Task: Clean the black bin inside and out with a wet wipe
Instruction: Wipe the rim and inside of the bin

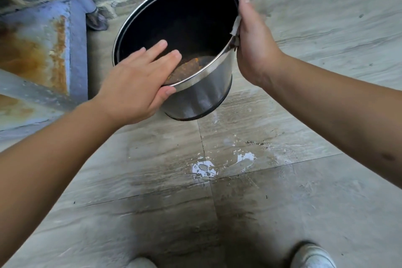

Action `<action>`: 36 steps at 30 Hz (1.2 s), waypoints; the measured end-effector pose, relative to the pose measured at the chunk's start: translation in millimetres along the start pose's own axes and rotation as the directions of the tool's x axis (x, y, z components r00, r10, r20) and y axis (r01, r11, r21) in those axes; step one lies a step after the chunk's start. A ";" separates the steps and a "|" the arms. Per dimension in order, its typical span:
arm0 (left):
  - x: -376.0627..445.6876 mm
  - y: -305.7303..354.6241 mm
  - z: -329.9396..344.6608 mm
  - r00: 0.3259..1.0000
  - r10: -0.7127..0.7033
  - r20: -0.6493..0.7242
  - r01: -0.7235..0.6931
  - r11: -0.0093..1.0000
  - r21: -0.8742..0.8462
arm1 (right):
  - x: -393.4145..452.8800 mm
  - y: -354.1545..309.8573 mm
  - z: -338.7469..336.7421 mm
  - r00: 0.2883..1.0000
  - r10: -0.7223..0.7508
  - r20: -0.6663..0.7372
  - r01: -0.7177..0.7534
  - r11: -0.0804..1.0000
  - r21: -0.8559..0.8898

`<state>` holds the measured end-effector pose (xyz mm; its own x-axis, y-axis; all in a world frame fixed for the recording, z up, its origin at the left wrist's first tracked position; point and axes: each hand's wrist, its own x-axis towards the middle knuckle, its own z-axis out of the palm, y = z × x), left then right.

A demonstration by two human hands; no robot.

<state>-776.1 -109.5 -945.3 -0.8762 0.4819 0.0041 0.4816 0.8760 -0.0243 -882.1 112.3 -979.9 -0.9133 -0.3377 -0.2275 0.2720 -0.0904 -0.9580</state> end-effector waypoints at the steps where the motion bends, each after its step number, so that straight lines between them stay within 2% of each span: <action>1: 3.4 5.0 0.8 0.999 -0.032 -0.036 0.032 0.999 -0.010 | -1.5 0.6 4.8 1.000 0.000 -0.009 0.000 1.000 0.005; 6: 35.4 35.8 -2.0 0.945 -0.323 -0.055 0.315 0.942 -0.117 | -15.3 11.0 25.7 0.999 -0.007 0.042 0.005 0.999 0.035; 7: 44.7 42.5 -3.3 0.941 -0.334 -0.049 0.322 0.932 -0.168 | -17.6 10.2 29.0 0.998 -0.005 0.059 0.004 1.000 0.018; 9: 64.4 53.3 -6.5 0.952 -0.306 -0.026 0.275 0.886 -0.374 | -17.0 7.8 36.0 0.997 0.002 0.083 0.001 1.000 -0.030; 11: 77.7 51.2 -12.7 0.943 -0.332 -0.011 0.252 0.737 -0.627 | -13.6 3.0 42.6 0.996 0.014 0.092 -0.013 1.000 -0.013; 12: 79.1 41.8 -17.7 0.929 -0.369 -0.015 0.249 0.657 -0.711 | -11.0 1.9 43.3 0.995 0.022 0.097 -0.025 0.999 0.023; 13: 75.3 27.3 -22.3 0.919 -0.393 -0.026 0.247 0.627 -0.739 | -9.9 1.7 42.4 0.994 0.033 0.108 -0.039 0.998 0.056; 14: 66.2 8.6 -25.4 0.924 -0.380 -0.038 0.244 0.664 -0.707 | -9.1 2.2 40.7 0.992 0.047 0.119 -0.056 0.995 0.077; 15: 52.8 -12.4 -26.5 0.945 -0.325 -0.034 0.233 0.746 -0.624 | -8.5 1.3 39.2 0.991 0.064 0.118 -0.074 0.994 0.080; 17: 23.0 -49.4 -23.1 0.986 -0.162 0.043 0.166 0.908 -0.385 | -5.5 0.8 37.4 0.992 0.088 0.089 -0.094 0.994 0.061; 19: 3.5 -67.3 -11.6 0.987 -0.119 0.112 0.143 0.958 -0.248 | -4.8 3.6 35.3 0.995 0.074 0.060 -0.076 0.997 0.026; 26: 8.3 -56.1 4.5 0.993 -0.117 0.021 0.119 0.973 -0.196 | -7.1 -2.0 52.8 0.981 -0.001 -0.193 -0.044 0.973 -0.226; 30: 18.8 -38.2 9.2 0.981 -0.195 0.014 0.195 0.969 -0.154 | -10.0 -4.4 55.8 0.960 -0.059 -0.274 -0.004 0.975 -0.223; 32: 27.0 -20.0 9.8 0.971 -0.239 0.009 0.239 0.968 -0.071 | -13.6 -4.5 58.1 0.956 -0.049 -0.290 -0.007 0.982 -0.191; 36: 46.7 32.1 11.9 0.911 -0.403 -0.082 0.406 0.914 0.012 | -26.8 -3.8 55.4 0.941 -0.039 -0.337 -0.021 0.985 -0.171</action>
<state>-801.8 -59.1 -957.8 -0.9916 0.0874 0.0957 0.0846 0.9959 -0.0328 -841.9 69.8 -960.5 -0.9719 0.0019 -0.2353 0.2347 0.0785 -0.9689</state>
